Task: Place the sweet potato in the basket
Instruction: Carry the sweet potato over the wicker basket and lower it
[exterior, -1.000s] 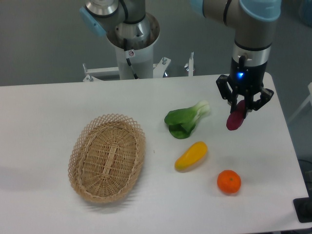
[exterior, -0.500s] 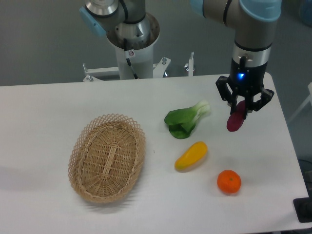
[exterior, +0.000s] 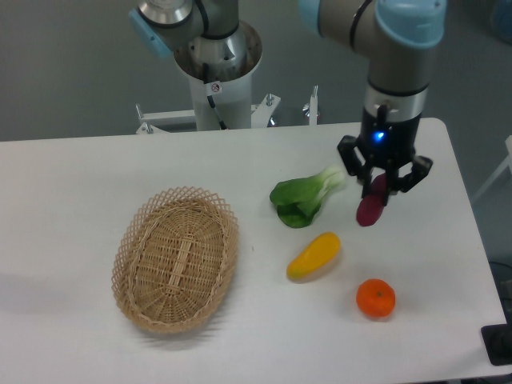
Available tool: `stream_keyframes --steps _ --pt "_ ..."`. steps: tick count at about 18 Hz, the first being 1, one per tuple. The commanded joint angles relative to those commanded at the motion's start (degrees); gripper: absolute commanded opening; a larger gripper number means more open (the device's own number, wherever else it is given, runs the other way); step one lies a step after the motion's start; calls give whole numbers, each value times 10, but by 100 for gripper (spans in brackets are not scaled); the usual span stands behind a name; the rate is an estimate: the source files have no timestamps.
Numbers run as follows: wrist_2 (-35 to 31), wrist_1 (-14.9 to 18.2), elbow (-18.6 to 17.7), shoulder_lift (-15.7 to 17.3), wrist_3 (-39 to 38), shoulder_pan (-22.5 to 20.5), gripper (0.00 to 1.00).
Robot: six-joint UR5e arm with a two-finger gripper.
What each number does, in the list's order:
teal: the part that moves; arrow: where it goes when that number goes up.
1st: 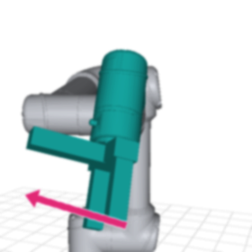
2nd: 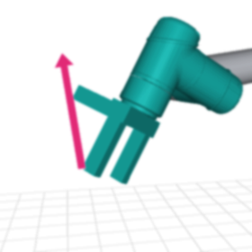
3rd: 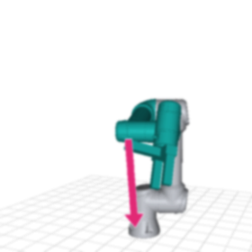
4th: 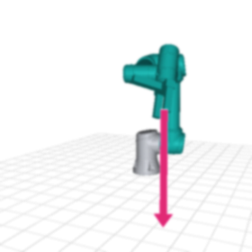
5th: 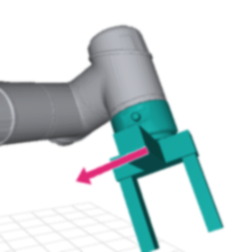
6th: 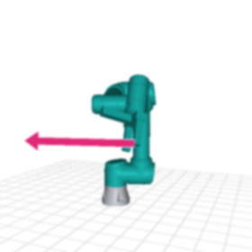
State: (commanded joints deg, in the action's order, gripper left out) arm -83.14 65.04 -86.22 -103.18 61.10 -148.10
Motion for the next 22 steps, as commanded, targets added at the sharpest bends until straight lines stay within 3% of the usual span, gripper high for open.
stream_keyframes --steps 4,11,15,22 --pt "-2 -9 -35 0 -82 48 33" --pt "-4 -100 -104 -5 -226 160 33" --pt "-46 -103 -113 -39 -245 228 33" --pt "-54 -105 -124 -76 -272 282 33"
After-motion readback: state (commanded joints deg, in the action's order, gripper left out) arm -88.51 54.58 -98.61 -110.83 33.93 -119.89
